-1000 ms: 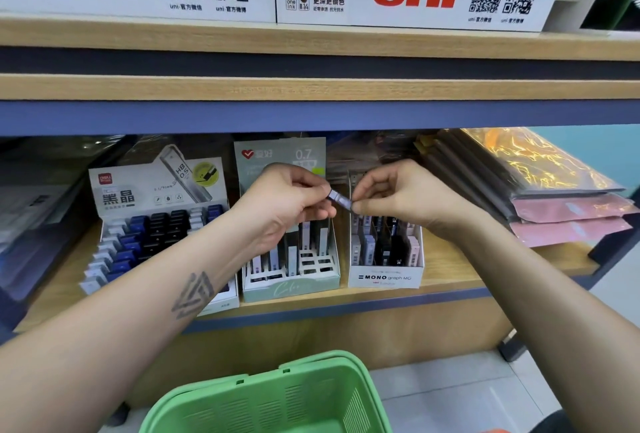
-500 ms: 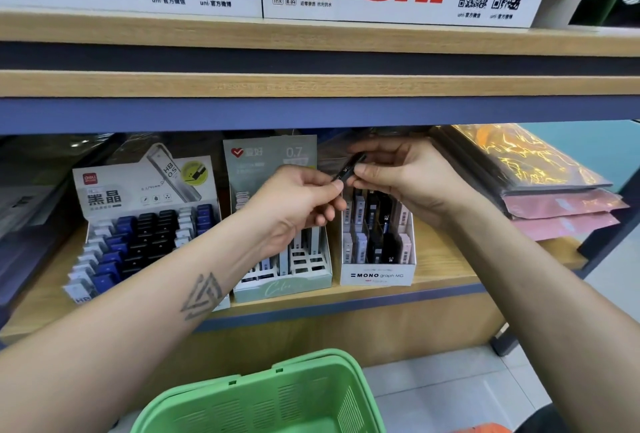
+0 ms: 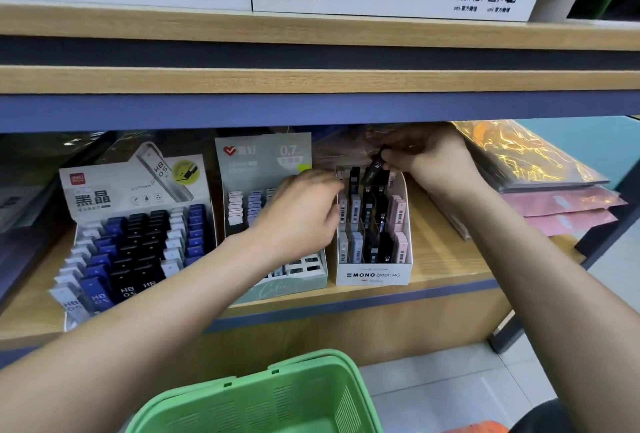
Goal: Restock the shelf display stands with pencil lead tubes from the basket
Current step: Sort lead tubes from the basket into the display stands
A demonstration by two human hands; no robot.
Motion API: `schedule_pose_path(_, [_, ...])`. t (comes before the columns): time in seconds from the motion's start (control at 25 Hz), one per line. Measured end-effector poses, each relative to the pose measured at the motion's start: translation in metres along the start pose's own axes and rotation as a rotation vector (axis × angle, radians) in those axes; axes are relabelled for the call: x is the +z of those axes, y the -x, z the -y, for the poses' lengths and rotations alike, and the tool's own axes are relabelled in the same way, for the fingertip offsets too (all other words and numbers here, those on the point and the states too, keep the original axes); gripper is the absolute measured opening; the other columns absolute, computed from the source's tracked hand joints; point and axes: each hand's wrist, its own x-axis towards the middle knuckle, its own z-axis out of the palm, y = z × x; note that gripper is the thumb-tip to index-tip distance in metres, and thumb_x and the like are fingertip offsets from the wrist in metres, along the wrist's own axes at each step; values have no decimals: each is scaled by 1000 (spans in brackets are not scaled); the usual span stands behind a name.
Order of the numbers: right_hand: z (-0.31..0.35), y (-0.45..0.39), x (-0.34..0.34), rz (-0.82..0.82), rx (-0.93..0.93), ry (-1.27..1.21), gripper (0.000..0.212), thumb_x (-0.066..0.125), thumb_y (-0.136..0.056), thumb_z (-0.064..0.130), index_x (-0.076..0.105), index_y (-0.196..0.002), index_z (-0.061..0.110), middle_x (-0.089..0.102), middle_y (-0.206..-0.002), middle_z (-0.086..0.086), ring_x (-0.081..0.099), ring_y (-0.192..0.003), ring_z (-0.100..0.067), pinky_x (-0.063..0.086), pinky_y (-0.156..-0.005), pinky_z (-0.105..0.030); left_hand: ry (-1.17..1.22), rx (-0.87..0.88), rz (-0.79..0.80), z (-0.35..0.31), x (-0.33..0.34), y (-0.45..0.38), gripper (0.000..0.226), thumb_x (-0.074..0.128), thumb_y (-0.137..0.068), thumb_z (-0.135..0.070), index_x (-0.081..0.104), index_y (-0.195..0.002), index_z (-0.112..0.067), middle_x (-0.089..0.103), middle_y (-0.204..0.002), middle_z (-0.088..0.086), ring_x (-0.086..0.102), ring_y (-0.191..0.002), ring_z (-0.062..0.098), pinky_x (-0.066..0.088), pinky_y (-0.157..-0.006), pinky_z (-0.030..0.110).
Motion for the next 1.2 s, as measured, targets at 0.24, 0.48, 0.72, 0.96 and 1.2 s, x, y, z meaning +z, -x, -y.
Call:
schedule_pose_path(0.24, [-13, 3, 0, 146, -85, 565, 15, 77, -86, 12, 78, -100, 17, 64, -81, 12, 56, -75, 7, 40, -62, -8, -343, 127, 241, 5, 25, 6, 51, 39, -103, -34, 44, -149, -11, 39, -160, 5, 22, -153, 21, 0, -123, 55])
schedule_pose_path(0.48, [-28, 9, 14, 190, -70, 639, 20, 80, -85, 13, 76, -103, 20, 72, -92, 4, 67, -88, -12, 59, -84, -36, -375, 121, 295, 4, 30, 7, 53, 40, -103, -32, 42, -150, -8, 38, -160, 8, 23, -153, 23, -1, -122, 62])
schedule_pose_path(0.72, [-31, 7, 16, 217, -95, 633, 21, 78, -87, 16, 77, -108, 21, 74, -100, 3, 65, -87, -8, 53, -80, -26, -346, 116, 290, 4, 29, 6, 50, 43, -102, -30, 46, -147, -9, 42, -156, 7, 27, -150, 22, -1, -119, 65])
schedule_pose_path(0.96, [-28, 0, 12, 212, -126, 778, 17, 78, -84, 40, 77, -87, 22, 69, -80, 8, 61, -72, -8, 48, -61, -29, -332, 103, 298, 3, 28, 5, 48, 43, -103, -29, 48, -146, -9, 44, -155, 6, 29, -148, 21, -1, -118, 68])
schedule_pose_path(1.2, [-31, 2, 21, 226, -160, 844, 18, 79, -85, 38, 78, -90, 21, 73, -84, 1, 64, -74, -15, 49, -63, -30, -321, 103, 296, 4, 27, 6, 48, 44, -103, -30, 49, -146, -9, 42, -157, 5, 26, -150, 20, -2, -117, 68])
